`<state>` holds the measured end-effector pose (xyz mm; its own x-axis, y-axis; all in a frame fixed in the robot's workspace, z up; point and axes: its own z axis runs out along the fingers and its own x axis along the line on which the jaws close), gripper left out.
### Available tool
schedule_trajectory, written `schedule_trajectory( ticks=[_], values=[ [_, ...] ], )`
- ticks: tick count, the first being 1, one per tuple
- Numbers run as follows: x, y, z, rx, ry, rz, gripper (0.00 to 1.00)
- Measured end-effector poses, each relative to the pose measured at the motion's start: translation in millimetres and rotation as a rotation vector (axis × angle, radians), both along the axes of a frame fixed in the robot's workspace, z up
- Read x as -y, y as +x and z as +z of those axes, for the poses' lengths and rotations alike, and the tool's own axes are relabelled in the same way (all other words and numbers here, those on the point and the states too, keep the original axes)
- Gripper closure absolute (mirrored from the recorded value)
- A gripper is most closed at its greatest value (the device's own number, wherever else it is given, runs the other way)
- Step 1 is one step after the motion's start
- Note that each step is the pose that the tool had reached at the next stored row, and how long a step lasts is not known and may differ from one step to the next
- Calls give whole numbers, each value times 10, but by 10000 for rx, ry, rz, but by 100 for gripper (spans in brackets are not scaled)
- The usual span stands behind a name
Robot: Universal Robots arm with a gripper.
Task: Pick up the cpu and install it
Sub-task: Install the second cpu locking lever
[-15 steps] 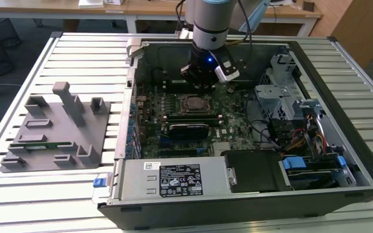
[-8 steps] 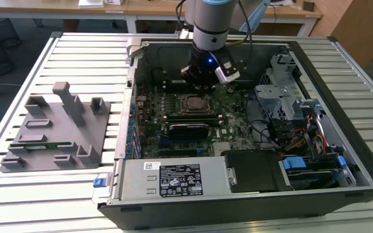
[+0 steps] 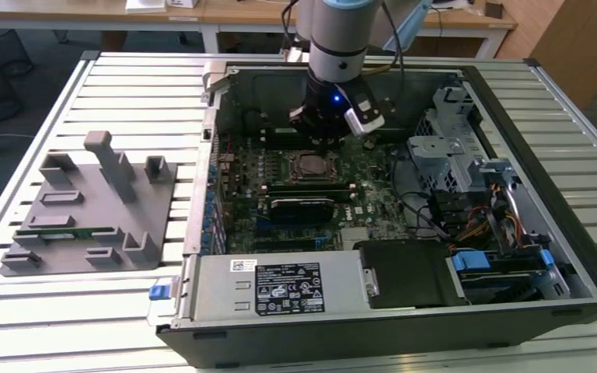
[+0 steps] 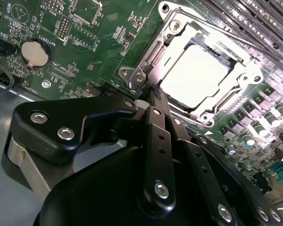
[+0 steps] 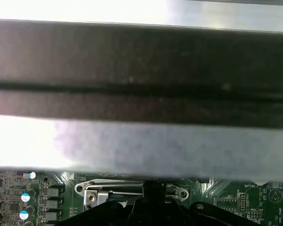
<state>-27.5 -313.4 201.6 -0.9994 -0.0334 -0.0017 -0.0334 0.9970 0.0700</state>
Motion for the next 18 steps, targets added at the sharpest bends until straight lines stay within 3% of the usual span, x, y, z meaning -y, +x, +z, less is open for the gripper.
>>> schedule_trajectory(
  ticks=[9, 11, 18],
  values=[
    [101, 3, 0, 0, -1, 1, 89],
    [105, 2, 8, -1, -3, 0, 89],
    [105, 2, 194, 0, -1, 0, 89]
  ],
)
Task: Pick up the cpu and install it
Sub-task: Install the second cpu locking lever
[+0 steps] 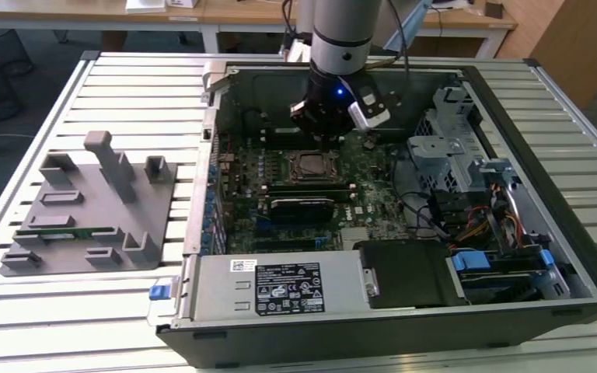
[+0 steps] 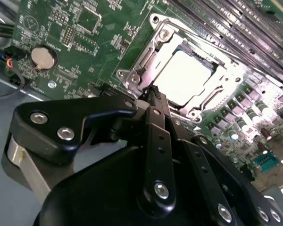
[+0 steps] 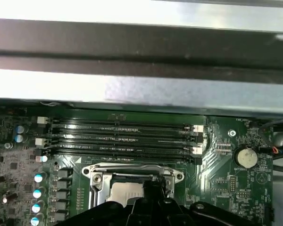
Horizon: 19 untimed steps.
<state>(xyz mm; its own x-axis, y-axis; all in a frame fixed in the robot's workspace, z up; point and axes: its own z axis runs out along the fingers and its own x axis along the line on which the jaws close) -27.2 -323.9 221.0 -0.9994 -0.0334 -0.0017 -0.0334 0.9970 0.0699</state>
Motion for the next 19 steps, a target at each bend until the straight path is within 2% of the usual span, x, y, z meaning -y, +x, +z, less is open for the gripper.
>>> schedule_trajectory(
  ticks=[2, 4, 13, 17, 19],
  values=[
    [12, 1, -1, 2, 3, 1, 89],
    [43, 0, 0, 0, 1, 0, 89],
    [238, 0, -2, 0, -1, 0, 89],
    [270, -1, 7, -1, -5, 0, 89],
    [271, -1, 50, 0, -2, -2, 89]
  ],
)
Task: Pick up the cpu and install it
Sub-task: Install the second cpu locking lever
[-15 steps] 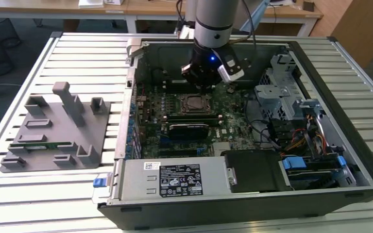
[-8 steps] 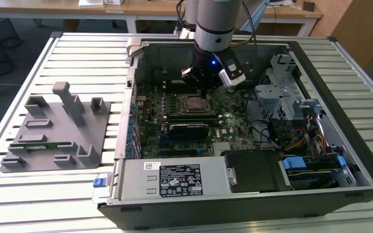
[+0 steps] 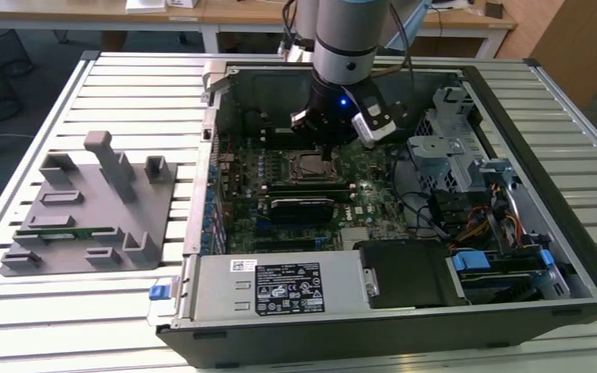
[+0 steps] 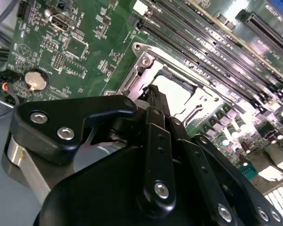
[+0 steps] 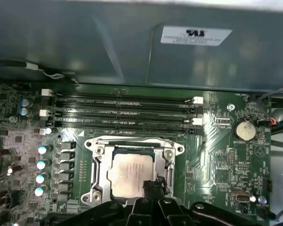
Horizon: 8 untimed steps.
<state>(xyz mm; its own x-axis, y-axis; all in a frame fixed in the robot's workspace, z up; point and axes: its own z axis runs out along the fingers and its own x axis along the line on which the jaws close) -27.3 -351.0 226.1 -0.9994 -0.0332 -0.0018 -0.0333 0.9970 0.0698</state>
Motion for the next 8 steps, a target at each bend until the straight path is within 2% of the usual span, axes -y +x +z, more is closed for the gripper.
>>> schedule_trajectory(
  ticks=[2, 5, 8],
  values=[
    [0, 0, 44, 0, -5, 1, 89],
    [12, 1, 51, -9, -21, 3, 89],
    [57, -6, 50, -22, -22, 1, 89]
  ],
)
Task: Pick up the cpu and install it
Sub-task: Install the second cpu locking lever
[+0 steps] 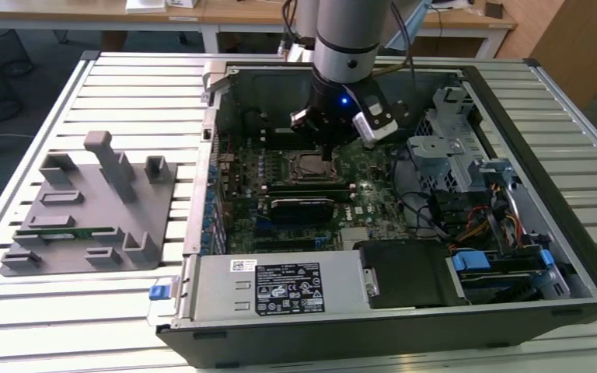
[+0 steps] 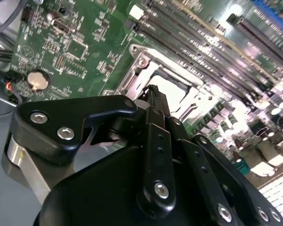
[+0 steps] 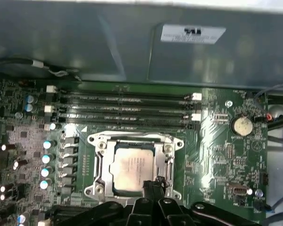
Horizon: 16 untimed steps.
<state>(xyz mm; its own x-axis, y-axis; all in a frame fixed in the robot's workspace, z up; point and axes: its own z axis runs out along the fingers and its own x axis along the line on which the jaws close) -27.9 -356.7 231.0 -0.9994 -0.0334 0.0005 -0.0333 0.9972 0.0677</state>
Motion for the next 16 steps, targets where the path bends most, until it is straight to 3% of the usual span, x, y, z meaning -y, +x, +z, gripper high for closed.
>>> schedule_trajectory(
  ticks=[7, 11, 16],
  values=[
    [191, -34, -1, -3, -1, -1, 89],
    [277, -42, -1, -6, -1, 0, 89],
    [296, -111, -2, -6, 0, 0, 89]
  ],
)
